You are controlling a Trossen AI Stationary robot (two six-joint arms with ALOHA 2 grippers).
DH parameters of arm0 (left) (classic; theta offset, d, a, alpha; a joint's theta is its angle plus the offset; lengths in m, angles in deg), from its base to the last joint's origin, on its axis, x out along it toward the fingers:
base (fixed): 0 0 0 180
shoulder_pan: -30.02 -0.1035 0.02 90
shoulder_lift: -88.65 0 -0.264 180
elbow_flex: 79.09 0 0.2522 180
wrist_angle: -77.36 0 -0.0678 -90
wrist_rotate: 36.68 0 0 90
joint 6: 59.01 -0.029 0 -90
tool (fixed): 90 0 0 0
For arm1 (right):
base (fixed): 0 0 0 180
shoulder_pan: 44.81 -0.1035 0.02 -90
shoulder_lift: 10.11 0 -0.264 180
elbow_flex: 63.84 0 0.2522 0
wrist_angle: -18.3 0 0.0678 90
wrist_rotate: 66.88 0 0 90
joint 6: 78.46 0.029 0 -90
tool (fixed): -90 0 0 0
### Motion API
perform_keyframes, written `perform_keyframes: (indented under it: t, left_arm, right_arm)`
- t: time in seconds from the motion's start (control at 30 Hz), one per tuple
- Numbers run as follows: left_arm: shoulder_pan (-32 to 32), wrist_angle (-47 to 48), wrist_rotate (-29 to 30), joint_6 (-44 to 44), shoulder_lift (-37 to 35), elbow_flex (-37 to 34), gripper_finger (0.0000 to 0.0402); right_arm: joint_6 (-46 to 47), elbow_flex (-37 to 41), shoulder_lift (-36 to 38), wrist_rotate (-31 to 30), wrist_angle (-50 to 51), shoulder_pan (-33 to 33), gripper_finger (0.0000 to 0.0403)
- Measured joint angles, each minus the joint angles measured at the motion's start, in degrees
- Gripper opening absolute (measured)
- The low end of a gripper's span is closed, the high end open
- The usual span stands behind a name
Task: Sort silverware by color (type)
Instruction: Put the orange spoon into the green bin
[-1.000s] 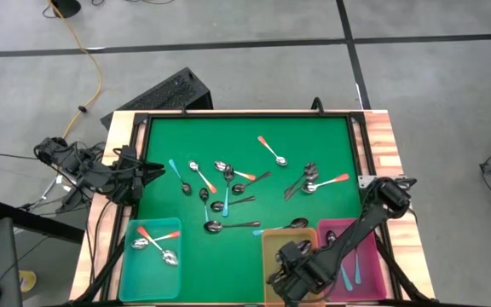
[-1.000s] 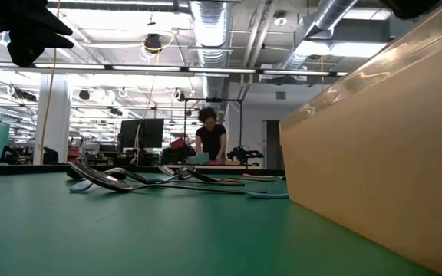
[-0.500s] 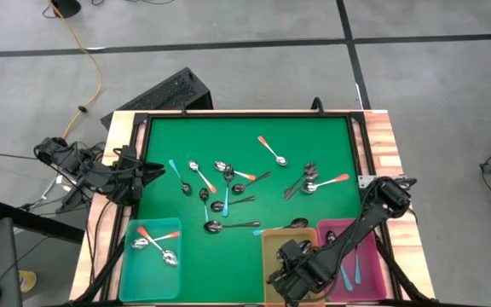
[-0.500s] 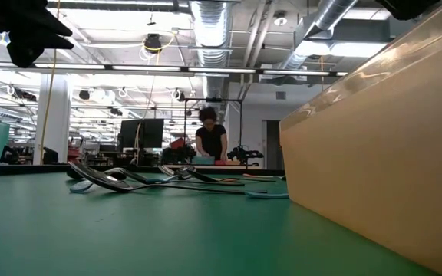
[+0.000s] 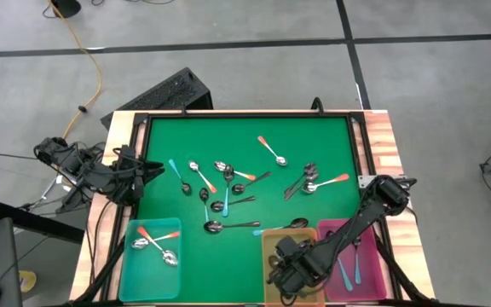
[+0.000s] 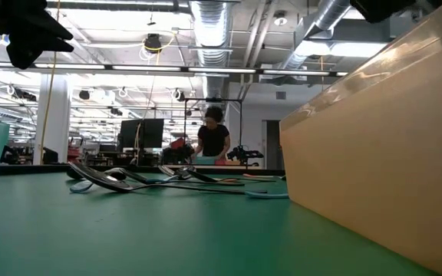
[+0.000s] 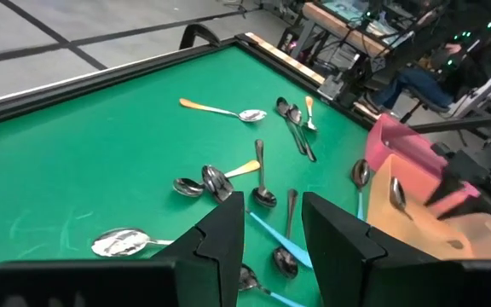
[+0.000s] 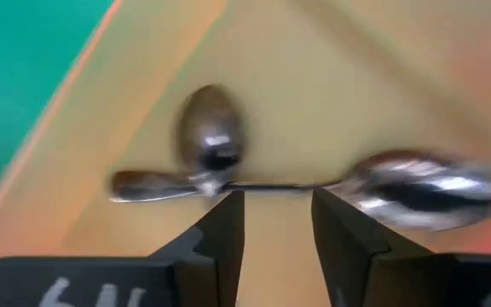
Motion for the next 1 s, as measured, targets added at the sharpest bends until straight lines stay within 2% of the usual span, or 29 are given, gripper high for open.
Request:
perform_keyframes:
  t: [0.2, 0.37, 0.53, 0.7, 0.8, 1.0]
  left_arm:
    - [0.00, -0.47, -0.15, 0.96, -0.02, 0.00, 0.0105]
    - [0.00, -0.56, 2.30, 1.07, 0.00, 0.00, 0.0105]
    - [0.00, -0.58, 2.90, 2.72, 0.00, 0.00, 0.0105]
    - [0.00, -0.58, 3.06, 3.54, 0.00, 0.00, 0.0105]
    - [0.00, -0.58, 3.76, 3.58, 0.00, 0.00, 0.0105]
    - [0.00, -0.56, 3.56, 4.51, -0.02, 0.00, 0.0105]
  right_arm:
    - [-9.27, 0.00, 4.46, -0.49, 7.21, 3.69, 0.0137]
    - [-14.59, 0.00, 10.96, -3.98, 12.40, 5.19, 0.0129]
    - [-14.60, 0.00, 18.35, -12.54, 19.38, 3.73, 0.0128]
    - [-6.75, 0.00, 24.53, -22.22, 30.33, 0.90, 0.0128]
    - [-8.61, 1.71, 28.25, -27.01, 28.72, 0.59, 0.0128]
    - [-11.65, 9.19, 35.75, -28.05, 29.17, 3.79, 0.0128]
